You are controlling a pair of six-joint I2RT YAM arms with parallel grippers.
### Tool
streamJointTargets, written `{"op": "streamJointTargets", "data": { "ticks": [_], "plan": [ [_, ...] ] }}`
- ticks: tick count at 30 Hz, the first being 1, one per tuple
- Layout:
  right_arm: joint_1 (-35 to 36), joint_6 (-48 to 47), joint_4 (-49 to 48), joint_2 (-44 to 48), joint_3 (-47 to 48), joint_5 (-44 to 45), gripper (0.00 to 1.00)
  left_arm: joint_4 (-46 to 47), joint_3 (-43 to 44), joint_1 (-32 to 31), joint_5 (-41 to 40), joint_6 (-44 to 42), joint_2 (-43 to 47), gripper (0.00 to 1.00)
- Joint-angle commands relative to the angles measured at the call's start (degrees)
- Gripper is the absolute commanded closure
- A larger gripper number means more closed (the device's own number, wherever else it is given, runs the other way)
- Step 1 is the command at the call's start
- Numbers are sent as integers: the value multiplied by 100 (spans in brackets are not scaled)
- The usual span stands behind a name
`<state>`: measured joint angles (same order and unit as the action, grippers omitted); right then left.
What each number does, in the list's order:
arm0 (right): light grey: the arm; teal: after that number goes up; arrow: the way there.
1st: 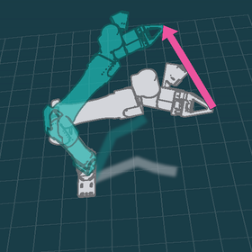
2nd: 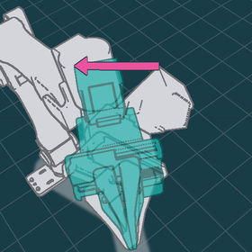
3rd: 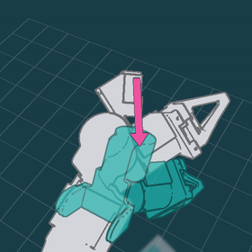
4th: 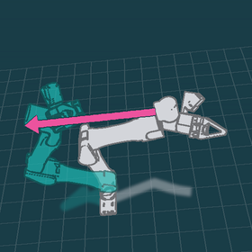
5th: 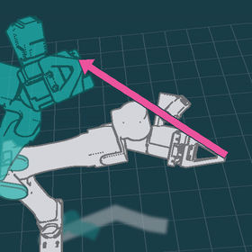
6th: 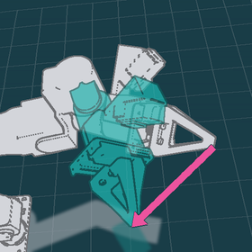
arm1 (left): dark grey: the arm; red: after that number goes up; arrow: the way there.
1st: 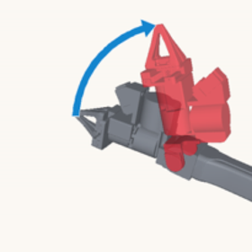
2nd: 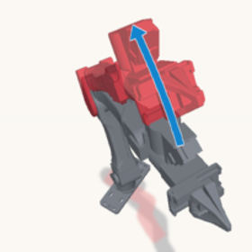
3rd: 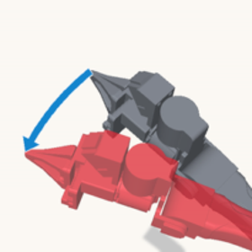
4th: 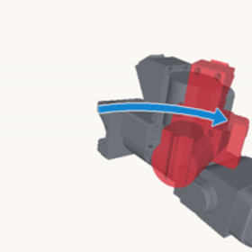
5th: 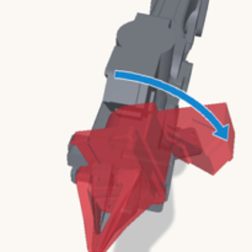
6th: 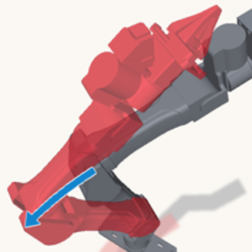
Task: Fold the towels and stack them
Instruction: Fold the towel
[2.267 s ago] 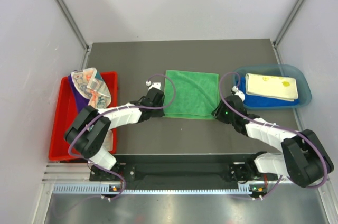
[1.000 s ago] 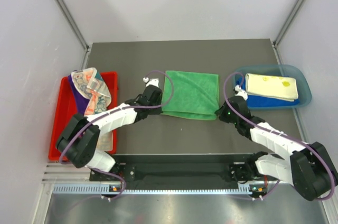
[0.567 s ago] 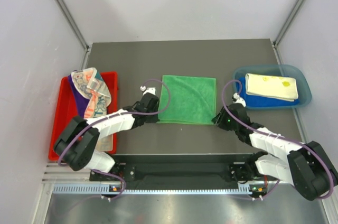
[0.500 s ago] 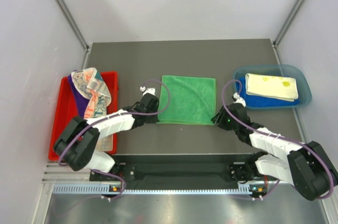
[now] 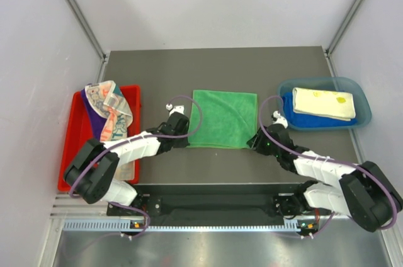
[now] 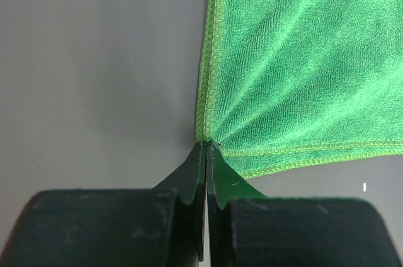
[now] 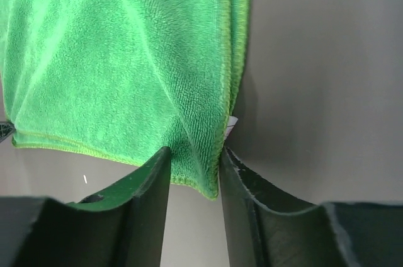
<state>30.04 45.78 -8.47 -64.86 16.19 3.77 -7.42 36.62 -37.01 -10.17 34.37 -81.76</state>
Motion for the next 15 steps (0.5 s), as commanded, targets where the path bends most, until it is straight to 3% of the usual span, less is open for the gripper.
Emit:
{"op": "streamJointTargets", "data": {
  "ticks": [1,4,5,8,15],
  "plan": [
    [273,107,223,-439,60,246,64,127,-94,10,-134,105,28,100],
    [292,72,214,-721,165,221,75,13,-94,10,-143,175,72,100],
    [292,63,249,-721,174,212,88,-83,-94,1,-134,219,107,100],
    [292,-34,521,-528,227,229,100,-294,-85,1,-46,298,353,100],
    [335,-263,1795,588,201,46,100,-1313,-67,1,42,579,1152,100]
  ]
}}
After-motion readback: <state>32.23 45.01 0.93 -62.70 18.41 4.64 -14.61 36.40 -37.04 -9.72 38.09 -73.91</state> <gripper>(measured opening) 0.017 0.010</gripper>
